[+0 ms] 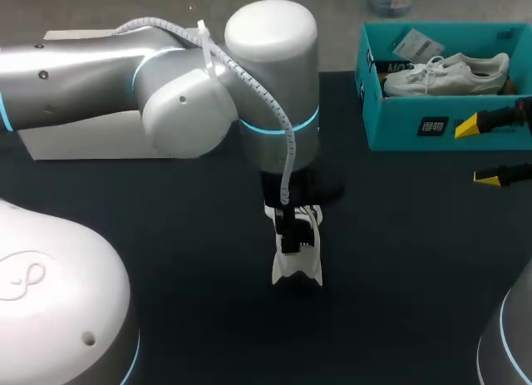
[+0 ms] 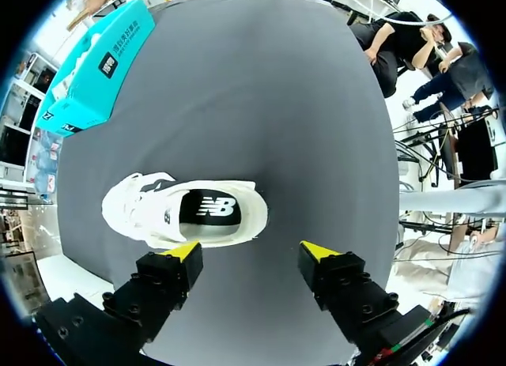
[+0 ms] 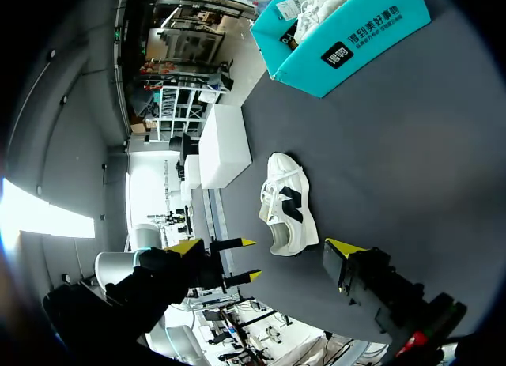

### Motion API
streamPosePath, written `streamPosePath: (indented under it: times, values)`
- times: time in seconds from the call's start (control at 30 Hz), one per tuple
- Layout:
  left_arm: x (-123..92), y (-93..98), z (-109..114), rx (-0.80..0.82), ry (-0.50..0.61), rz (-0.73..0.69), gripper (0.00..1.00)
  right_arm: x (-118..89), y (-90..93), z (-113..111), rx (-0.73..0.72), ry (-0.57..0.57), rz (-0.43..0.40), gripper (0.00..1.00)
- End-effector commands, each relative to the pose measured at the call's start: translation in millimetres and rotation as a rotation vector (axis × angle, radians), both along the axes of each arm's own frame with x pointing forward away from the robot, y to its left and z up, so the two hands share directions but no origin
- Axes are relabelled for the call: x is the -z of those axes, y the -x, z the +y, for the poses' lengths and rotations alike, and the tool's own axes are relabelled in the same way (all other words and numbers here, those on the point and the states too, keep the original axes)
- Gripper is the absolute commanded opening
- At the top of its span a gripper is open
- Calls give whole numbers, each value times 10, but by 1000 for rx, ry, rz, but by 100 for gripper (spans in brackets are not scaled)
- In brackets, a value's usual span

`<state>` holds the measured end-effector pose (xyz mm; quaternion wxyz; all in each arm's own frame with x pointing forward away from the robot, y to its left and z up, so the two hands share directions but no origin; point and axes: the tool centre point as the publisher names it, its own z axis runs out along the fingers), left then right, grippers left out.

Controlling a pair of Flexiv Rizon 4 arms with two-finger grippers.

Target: Take the shoe out of the shoebox, open the shoe tongue, remove and reinsert the insole, then place the shoe into the shoebox

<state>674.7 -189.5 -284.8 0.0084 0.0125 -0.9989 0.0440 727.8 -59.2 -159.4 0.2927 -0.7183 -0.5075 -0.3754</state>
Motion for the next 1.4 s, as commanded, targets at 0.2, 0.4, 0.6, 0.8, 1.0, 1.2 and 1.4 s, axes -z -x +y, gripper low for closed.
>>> streamPosePath:
  times: [0.2,0.4,0.6,0.8,1.0,1.2,1.4]
  values:
    - [248,121,-249,78,36,-7,100,4,2,6,1,2,1,100]
    - [458,112,-317,101,25,-2,100,4,2,6,1,2,1,100]
    - [615,12,-296,83,5,4,100,4,2,6,1,2,1,100]
    - [801,-56,-266,87,-12,15,100,4,2,6,1,2,1,100]
    - [905,-62,-270,88,-19,23,100,4,2,6,1,2,1,100]
    - [1001,-44,-271,91,-36,29,96,4,2,6,1,2,1,100]
    - [1083,-34,-251,88,-53,38,96,4,2,6,1,2,1,100]
